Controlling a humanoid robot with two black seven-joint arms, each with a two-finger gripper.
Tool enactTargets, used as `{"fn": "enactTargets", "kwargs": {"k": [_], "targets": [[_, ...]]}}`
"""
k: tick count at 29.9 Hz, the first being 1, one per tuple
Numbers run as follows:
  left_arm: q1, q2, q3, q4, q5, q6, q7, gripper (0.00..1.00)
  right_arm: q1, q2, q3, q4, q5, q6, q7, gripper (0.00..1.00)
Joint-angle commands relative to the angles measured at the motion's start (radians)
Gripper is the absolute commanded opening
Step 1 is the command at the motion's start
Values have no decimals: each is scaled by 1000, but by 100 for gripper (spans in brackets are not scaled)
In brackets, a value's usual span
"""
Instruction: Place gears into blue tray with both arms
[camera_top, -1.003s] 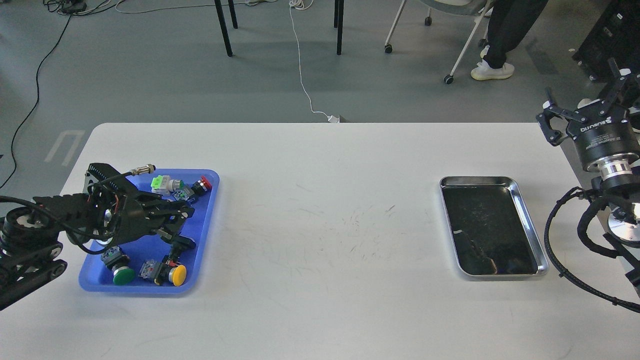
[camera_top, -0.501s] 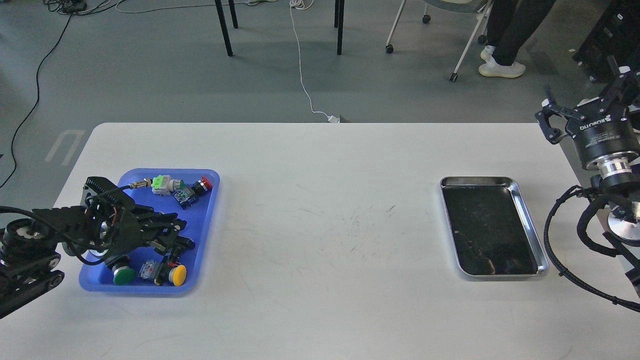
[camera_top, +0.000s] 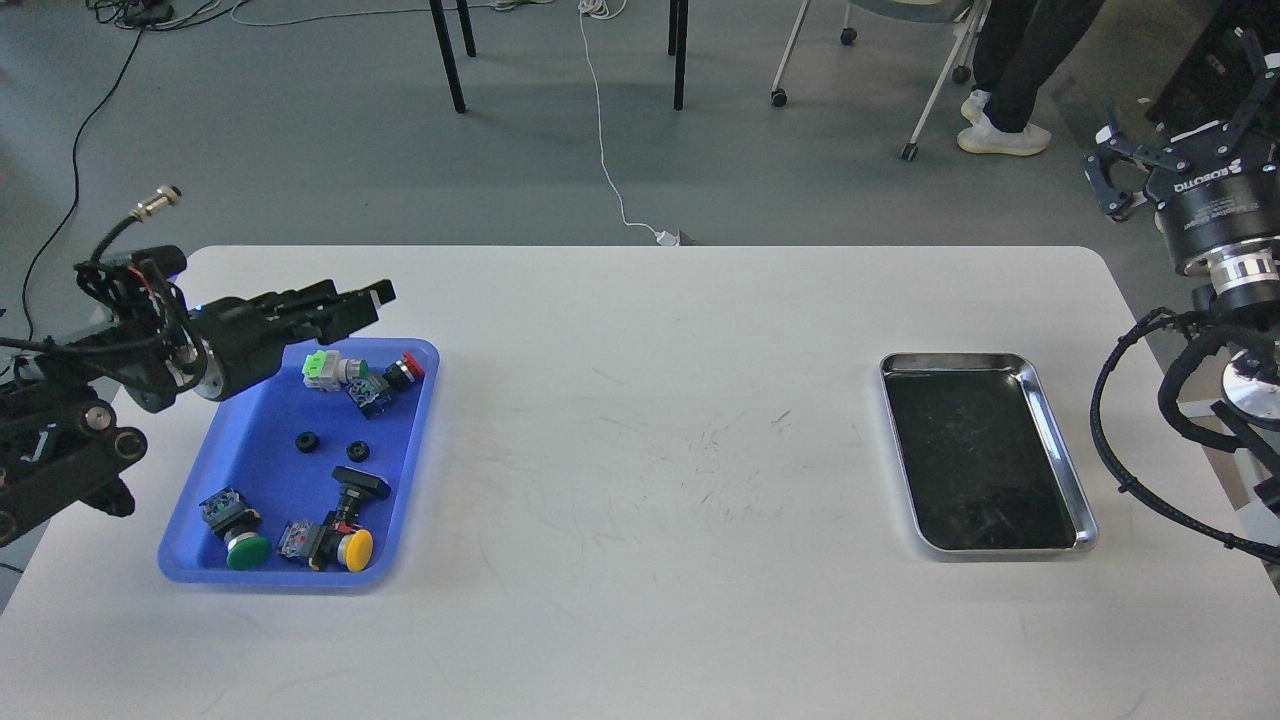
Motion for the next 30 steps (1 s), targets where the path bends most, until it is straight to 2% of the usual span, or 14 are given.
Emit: {"fn": "enactTargets", "kwargs": {"k": [1,5,9,12,17,21,26,30], "targets": [[-63,-38,-44,49,-350,-5,-2,98,19,11,48,0,0,-73,-3,99],[-136,-110,-69,109,-628,-7,-2,98,57,14,67,-8,0,-73,-8,99],[-140,-181,-164,164,-872,-8,0,98,85,18,74,-51,1,-73,-20,99],[-143,-216,-205,221,-933,-17,5,98,109,41,76,-81,6,-74,-75,99],[-144,-322,-366,347,-1063,-131,9,98,114,98,120,-134,11,-73,-136,99],[-143,-402,-411,506,-1169,-229,9,98,114,175,181,-229,11,-71,-206,99],[-146,-442,-411,609,-1248,-359,12,98,157,270,202,-385,9,-57,-209,99],[-143,-451,-414,611,-1303,-363,28,98,189,291,166,-413,8,-8,-218,99]]}}
